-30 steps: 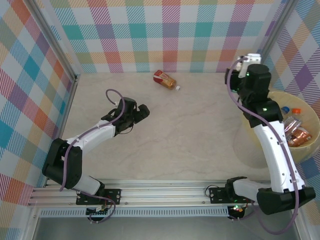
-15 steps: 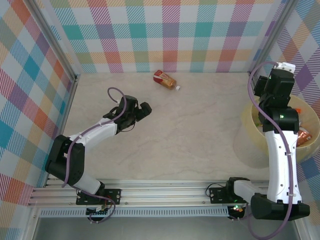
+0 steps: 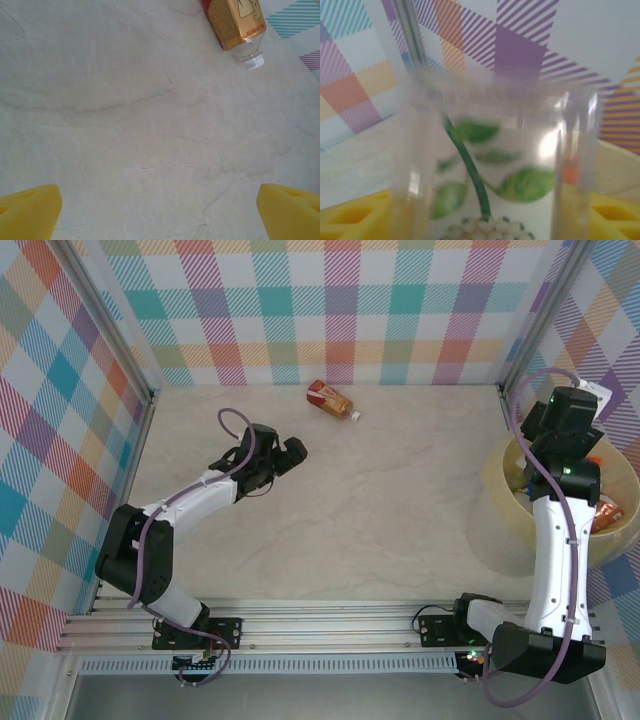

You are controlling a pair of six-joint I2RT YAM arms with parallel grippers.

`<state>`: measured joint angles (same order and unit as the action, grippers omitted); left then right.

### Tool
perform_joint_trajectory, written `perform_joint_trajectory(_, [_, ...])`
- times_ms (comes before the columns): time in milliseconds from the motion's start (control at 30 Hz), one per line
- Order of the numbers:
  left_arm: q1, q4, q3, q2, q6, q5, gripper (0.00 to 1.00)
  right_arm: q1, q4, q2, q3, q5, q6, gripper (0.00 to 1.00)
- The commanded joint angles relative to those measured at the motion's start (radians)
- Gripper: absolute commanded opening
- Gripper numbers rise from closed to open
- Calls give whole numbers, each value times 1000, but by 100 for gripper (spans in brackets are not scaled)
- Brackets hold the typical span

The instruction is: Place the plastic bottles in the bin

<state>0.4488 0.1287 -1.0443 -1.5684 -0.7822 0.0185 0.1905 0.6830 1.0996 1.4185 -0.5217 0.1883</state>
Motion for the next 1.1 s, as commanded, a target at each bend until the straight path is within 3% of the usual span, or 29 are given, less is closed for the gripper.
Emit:
perform_joint_trajectory(0, [-9, 1, -18, -7, -5, -4, 100, 6, -15, -8, 17, 65, 77, 83])
perform_joint_trajectory(133, [-9, 0, -7, -6, -6, 3, 100, 6, -35, -46, 13, 72, 81, 90])
perform_joint_trajectory(367, [-7, -6, -23, -33, -9, -14, 100, 6, -53, -82, 7, 152, 69, 93])
perform_joint_trajectory(567, [-6, -12, -26, -47, -13, -19, 100, 6, -160, -77, -34, 477, 55, 100])
perform_joint_trajectory(767, [-5, -12, -24, -47, -11, -19, 100, -9, -289, -52, -81, 743, 123, 100])
perform_joint_trajectory(933, [-7, -11, -22, -48, -16, -17, 100, -97, -380, -1, -86, 920, 121, 100])
perform_joint_trajectory(1067, [-6, -12, -14, -45, -26, -4, 100, -261, -338, 80, -30, 853, -8, 100])
